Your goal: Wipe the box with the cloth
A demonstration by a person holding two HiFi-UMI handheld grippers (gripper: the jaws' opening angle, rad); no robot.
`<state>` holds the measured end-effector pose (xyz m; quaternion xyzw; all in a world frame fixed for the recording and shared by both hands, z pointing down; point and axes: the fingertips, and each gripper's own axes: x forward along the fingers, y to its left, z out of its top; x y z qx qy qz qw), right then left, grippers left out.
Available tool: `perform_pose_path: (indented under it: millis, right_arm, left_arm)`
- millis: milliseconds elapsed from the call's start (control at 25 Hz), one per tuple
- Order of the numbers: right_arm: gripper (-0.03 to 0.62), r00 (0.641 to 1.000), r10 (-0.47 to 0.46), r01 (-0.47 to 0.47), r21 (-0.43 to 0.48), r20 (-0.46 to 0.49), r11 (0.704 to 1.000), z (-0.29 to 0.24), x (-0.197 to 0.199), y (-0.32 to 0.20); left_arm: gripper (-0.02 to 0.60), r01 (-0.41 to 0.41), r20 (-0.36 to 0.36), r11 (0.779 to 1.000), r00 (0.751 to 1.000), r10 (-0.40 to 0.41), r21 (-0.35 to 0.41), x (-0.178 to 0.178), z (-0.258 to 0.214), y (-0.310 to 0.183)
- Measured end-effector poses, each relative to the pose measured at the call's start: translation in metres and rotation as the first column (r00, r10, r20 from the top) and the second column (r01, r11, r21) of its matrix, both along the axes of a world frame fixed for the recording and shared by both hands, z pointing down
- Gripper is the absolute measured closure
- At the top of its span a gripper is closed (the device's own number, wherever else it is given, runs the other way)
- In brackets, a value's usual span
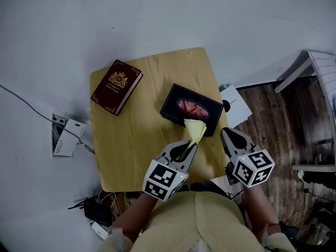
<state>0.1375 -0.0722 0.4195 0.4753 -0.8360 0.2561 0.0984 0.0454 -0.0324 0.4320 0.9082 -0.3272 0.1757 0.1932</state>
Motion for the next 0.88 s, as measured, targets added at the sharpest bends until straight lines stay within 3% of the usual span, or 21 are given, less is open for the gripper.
perform_pose_path:
  millis: [280, 520, 640, 880]
  right_arm:
    - [0.56, 0.99, -0.121, 0.123, 0.024, -0.07, 0.992, 0.002, -0.007, -0.019]
    - [0.554, 0.97, -0.198, 0.205, 0.035, -0.142, 0.978, 0.007, -0.001, -0.043]
    - [0.468, 0.952, -0.26, 0.268, 0.03, -0.162, 0.963, 0.011, -0.002, -0.053]
    - [0.411, 0.93, -0.33, 0.336, 0.012, -0.162, 0.942, 0.02, -0.007, -0.074]
  left_arm:
    - [0.552, 0.166, 0.023, 0.986, 0.986, -0.167, 0.021, -0.026, 0.002, -0.015]
    - [0.552, 0.304, 0.056, 0.952, 0.951, -0.305, 0.019, -0.045, 0.01, -0.027]
    - [0.552, 0.364, 0.068, 0.931, 0.929, -0.364, 0.013, -0.053, 0.014, -0.03]
    - [0.552, 0.456, 0.085, 0.89, 0.886, -0.455, 0.012, -0.064, 0.02, -0.037]
